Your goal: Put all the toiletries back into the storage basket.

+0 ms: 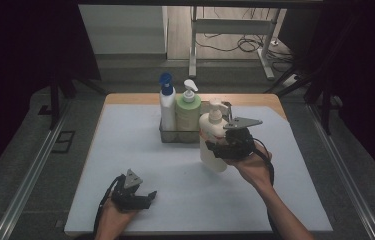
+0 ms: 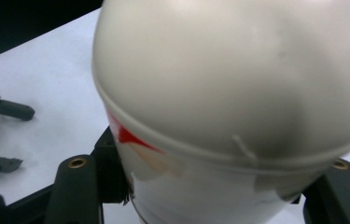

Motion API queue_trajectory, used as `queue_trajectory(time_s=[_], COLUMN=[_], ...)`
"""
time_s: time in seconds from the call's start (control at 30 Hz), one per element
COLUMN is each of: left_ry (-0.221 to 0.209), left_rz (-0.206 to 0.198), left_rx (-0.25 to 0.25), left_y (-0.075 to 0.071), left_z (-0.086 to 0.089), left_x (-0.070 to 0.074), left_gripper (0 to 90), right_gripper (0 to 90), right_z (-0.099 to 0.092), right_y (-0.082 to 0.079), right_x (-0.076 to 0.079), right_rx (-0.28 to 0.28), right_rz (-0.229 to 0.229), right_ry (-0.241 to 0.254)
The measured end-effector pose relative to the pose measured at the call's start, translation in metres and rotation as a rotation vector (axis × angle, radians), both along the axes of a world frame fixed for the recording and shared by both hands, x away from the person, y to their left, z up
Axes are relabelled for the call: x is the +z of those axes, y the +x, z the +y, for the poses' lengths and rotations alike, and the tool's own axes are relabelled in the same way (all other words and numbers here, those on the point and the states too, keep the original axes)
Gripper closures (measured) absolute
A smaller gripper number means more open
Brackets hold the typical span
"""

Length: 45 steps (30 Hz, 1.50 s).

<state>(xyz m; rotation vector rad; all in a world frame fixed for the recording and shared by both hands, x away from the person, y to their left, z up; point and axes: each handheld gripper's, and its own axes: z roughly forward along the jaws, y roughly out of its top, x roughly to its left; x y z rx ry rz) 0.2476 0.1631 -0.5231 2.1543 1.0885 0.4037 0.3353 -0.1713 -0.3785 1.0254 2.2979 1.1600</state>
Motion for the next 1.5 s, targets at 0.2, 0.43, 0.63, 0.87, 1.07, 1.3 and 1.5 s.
queue_trajectory(time_s=[0.2,0.43,0.63,0.87,1.07,1.3,1.5], left_ry=[0.0,0.0,0.0,0.002,0.003,0.001,0.0], left_rz=[0.0,0.0,0.0,0.001,0.001,0.002,0.003], left_rx=[0.0,0.0,0.0,-0.003,-0.003,-0.001,0.0], left_y=[0.0,0.0,0.0,0.0,0.0,0.0,0.0], left_z=[0.0,0.0,0.0,0.0,0.0,0.0,0.0], left_x=[0.0,0.0,0.0,0.0,0.0,0.0,0.0], left_gripper=[17.8,17.8,17.8,17.8,17.8,17.8,17.8], right_gripper=[37.1,37.2,37.2,37.2,37.3,37.3,37.4], right_z=[-0.007,-0.013,-0.017,-0.018,-0.017,-0.016,-0.014], right_y=[0.007,0.019,0.03,0.042,0.051,0.062,0.075], right_x=[0.008,0.015,0.018,0.021,0.025,0.027,0.025], right_rx=[-0.013,-0.039,-0.057,-0.084,-0.104,-0.125,-0.145], right_rz=[-0.008,-0.01,-0.013,-0.017,-0.026,-0.036,-0.04], right_ry=[0.006,0.017,0.025,0.035,0.037,0.034,0.03])
